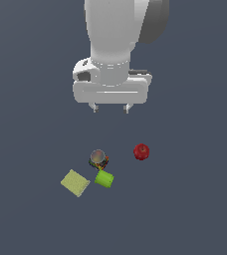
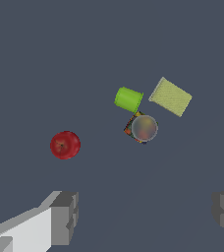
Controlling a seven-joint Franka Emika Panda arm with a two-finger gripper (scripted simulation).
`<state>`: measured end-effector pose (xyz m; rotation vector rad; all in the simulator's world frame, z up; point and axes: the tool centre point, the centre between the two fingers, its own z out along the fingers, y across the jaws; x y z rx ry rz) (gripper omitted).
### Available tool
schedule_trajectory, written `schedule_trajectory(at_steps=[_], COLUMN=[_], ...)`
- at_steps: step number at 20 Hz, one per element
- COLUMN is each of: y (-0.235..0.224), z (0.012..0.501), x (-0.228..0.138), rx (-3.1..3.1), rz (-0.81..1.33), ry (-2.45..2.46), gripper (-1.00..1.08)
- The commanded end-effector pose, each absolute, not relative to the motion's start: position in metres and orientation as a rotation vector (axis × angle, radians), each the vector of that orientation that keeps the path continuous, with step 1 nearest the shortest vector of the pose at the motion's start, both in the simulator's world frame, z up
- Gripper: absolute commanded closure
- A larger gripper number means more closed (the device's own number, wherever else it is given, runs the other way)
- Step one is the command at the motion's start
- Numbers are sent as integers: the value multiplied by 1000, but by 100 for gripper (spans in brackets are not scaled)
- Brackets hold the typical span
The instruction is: Pick up a designated object from a clutter of objects.
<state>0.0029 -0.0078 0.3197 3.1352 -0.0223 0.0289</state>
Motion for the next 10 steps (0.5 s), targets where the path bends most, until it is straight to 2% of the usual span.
schedule_trajectory(at_steps=[1, 10], y=[-8, -19], z=[320, 308], x=[3, 3], rx=[3135, 3104], rz=[29, 11], ry=[-22, -47], gripper=[-92, -92])
